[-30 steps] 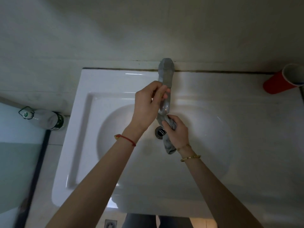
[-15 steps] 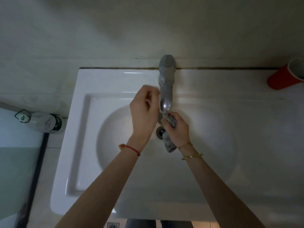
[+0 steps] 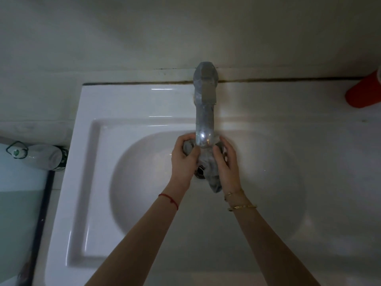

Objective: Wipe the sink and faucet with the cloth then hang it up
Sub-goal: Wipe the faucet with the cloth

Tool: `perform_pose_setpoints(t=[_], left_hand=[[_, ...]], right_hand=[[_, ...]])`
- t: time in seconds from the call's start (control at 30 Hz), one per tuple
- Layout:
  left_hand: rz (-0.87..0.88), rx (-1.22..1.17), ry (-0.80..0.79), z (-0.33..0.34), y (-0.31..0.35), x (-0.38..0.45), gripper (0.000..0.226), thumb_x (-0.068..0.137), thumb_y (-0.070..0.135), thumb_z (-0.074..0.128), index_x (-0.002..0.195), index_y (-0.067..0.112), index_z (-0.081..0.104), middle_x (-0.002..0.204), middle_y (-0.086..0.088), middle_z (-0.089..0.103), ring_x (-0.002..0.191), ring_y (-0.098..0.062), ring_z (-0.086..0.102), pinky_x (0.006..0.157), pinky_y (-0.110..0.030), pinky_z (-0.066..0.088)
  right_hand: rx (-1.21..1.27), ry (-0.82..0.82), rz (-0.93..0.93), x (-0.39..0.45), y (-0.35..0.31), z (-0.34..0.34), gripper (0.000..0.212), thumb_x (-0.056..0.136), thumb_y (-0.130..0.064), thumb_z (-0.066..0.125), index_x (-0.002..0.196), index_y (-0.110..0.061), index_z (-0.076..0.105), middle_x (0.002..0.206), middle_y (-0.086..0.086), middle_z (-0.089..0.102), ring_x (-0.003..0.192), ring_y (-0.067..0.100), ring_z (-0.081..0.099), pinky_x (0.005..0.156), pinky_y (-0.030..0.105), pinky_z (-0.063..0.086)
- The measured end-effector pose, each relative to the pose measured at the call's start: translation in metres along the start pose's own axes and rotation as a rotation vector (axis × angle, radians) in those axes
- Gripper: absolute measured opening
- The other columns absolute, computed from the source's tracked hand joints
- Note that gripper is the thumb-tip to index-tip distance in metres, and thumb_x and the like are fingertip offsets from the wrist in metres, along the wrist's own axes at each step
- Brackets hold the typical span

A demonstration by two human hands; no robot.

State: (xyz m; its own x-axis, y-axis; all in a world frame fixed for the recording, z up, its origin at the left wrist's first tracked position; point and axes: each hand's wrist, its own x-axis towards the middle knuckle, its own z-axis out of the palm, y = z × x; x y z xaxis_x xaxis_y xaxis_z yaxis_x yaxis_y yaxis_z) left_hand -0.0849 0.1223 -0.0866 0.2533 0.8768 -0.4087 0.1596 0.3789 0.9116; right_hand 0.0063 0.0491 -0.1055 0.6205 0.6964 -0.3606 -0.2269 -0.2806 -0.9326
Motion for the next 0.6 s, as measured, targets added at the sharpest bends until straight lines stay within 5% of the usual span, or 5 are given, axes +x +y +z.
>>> perform_pose_setpoints(t=[0.13, 0.23, 0.37, 0.47, 0.6], left_hand=[[0.074, -0.009, -0.009, 0.003, -0.01, -0.004, 0.042, 0.091, 0.013, 0.066, 0.13, 0.023, 0.053, 0.117, -0.004, 0.066, 0.104, -0.018, 0.067, 0.082, -0.035, 0.06], [0.146, 0.198, 0.042, 0.007, -0.007, -0.007, 0.036, 0.088, 0.033, 0.07, 0.119, 0.02, 0.058, 0.095, 0.006, 0.068, 0.08, -0.003, 0.065, 0.069, -0.017, 0.054], [0.082, 0.314, 0.119, 0.007, -0.006, -0.005, 0.02, 0.085, 0.032, 0.071, 0.099, 0.02, 0.061, 0.076, 0.011, 0.062, 0.063, 0.003, 0.057, 0.055, -0.007, 0.041], [-0.073, 0.331, 0.103, 0.003, -0.009, 0.003, 0.014, 0.088, 0.03, 0.067, 0.079, 0.022, 0.061, 0.065, 0.009, 0.058, 0.059, -0.003, 0.054, 0.056, -0.015, 0.042], [-0.163, 0.081, 0.085, 0.001, -0.011, 0.005, 0.025, 0.082, 0.023, 0.072, 0.061, 0.022, 0.06, 0.06, 0.006, 0.059, 0.063, -0.014, 0.056, 0.065, -0.032, 0.05]], right_hand=[[-0.017, -0.005, 0.153, 0.006, 0.006, 0.007, 0.038, 0.097, -0.047, 0.049, 0.126, -0.025, 0.059, 0.122, -0.007, 0.065, 0.111, 0.008, 0.062, 0.097, 0.028, 0.051], [-0.071, 0.081, 0.047, 0.002, 0.003, 0.014, 0.022, 0.097, -0.036, 0.053, 0.111, -0.021, 0.063, 0.106, -0.004, 0.069, 0.099, 0.007, 0.064, 0.087, 0.024, 0.053], [-0.192, 0.104, -0.215, -0.004, 0.002, 0.017, 0.018, 0.095, -0.024, 0.06, 0.112, -0.017, 0.059, 0.098, 0.0, 0.068, 0.088, 0.003, 0.064, 0.073, 0.015, 0.052], [-0.266, 0.018, -0.324, 0.001, 0.004, 0.013, 0.021, 0.094, -0.025, 0.061, 0.113, -0.019, 0.058, 0.099, -0.001, 0.066, 0.089, 0.011, 0.065, 0.074, 0.028, 0.055], [-0.29, 0.012, -0.322, 0.004, 0.001, 0.013, 0.029, 0.088, -0.037, 0.057, 0.115, -0.024, 0.058, 0.115, -0.007, 0.05, 0.103, 0.007, 0.056, 0.086, 0.014, 0.046]])
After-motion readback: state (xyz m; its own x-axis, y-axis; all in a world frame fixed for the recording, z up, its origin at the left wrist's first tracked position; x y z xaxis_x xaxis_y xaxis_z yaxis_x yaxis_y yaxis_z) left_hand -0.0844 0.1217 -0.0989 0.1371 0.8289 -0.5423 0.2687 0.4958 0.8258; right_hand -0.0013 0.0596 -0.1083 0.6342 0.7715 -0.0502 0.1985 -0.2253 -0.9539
